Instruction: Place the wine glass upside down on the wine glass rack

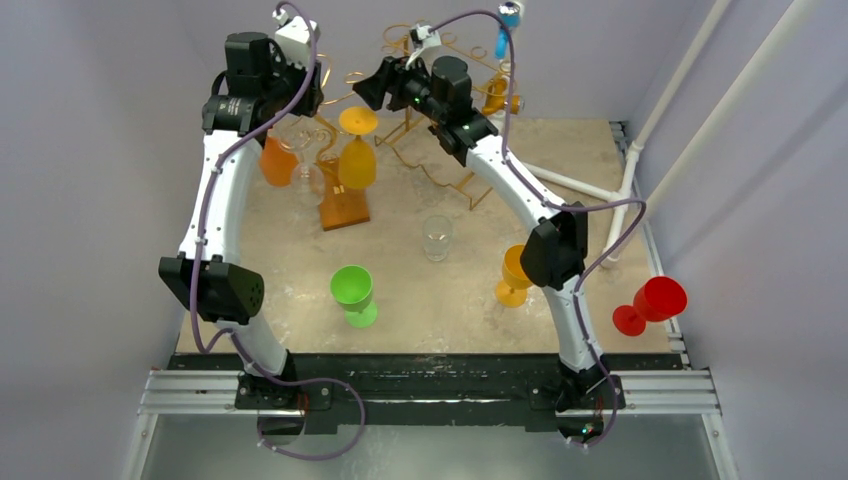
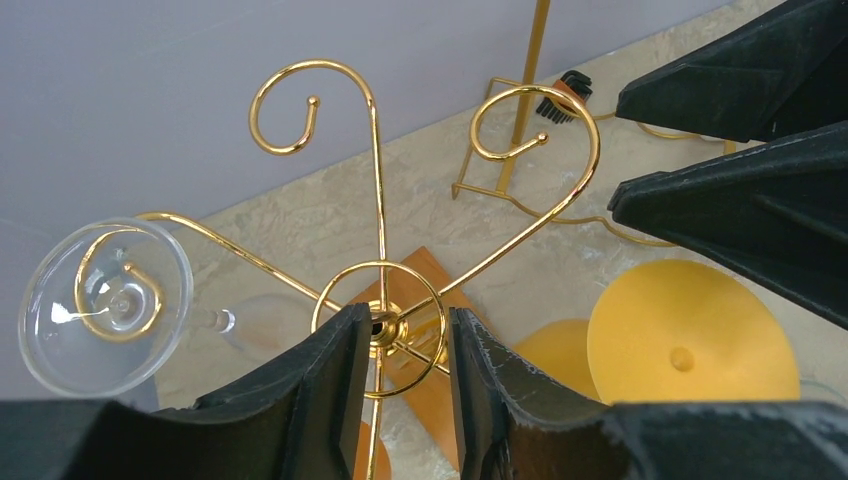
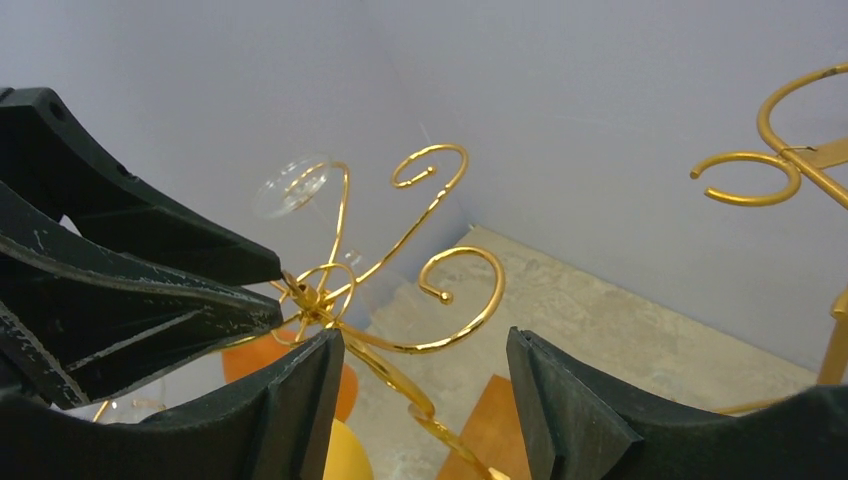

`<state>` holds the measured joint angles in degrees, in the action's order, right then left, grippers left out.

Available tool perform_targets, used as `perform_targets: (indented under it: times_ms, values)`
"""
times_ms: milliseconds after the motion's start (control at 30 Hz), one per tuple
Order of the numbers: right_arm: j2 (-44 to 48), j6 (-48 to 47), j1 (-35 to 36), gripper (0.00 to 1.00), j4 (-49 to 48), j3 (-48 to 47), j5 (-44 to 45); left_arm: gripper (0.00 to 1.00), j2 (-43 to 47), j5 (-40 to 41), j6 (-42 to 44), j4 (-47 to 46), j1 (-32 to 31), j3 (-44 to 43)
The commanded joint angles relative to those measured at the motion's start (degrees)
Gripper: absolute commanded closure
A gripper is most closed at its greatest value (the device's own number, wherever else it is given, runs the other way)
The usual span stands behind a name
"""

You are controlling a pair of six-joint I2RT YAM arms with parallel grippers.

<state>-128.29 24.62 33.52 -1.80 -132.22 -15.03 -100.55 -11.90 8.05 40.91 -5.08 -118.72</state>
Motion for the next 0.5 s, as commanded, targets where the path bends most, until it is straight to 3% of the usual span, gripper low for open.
perform_targets:
  times_ms: [0,233,467]
  values:
    - [-1.6,4.5,-0.6,0.33,-7.5,-1.7,-2.2,0.63,0.3,1.3,-0.4,-2.6,-0.5,0.0]
    - [-4.4,7.5,-0.6,0.4,-9.3,-3.0,-2.7,0.64,1.7,3.0,0.6,-3.0,-0.5,1.8]
    - [-4.4,9.8,-0.5,0.53,-12.4,-1.5,-3.5,0.65,2.9,3.6,1.1,-3.5,-0.5,4.6]
